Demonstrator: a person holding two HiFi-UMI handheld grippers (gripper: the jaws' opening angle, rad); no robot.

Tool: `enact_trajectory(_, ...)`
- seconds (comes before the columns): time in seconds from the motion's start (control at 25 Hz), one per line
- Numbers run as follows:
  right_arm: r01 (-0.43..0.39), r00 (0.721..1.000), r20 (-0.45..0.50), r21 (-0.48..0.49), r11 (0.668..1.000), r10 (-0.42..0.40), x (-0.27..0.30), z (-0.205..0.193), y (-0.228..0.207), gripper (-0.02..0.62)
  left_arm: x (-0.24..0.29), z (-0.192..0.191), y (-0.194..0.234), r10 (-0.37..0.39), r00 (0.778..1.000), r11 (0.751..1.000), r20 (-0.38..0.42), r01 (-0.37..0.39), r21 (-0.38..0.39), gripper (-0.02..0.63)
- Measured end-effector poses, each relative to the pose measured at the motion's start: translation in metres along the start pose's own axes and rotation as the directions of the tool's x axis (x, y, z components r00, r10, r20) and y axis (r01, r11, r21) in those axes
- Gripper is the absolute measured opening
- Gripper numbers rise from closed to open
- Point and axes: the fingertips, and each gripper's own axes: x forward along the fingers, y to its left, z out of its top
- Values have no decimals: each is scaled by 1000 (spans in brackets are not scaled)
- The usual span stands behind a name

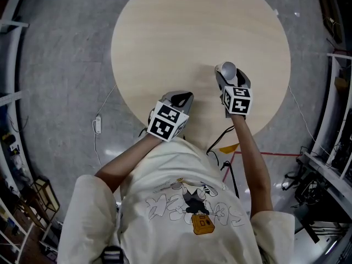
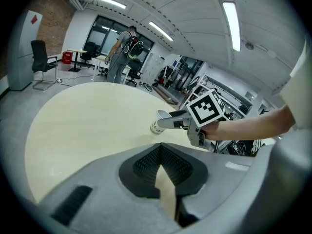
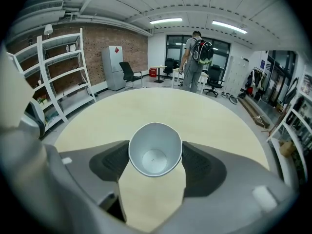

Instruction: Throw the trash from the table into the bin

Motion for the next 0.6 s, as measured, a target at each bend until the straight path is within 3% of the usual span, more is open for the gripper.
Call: enact_trajectory(0.6, -2, 999, 33, 36, 999, 1, -67, -42, 30, 345, -14, -24, -42, -72, 997, 994, -1, 72, 80, 5)
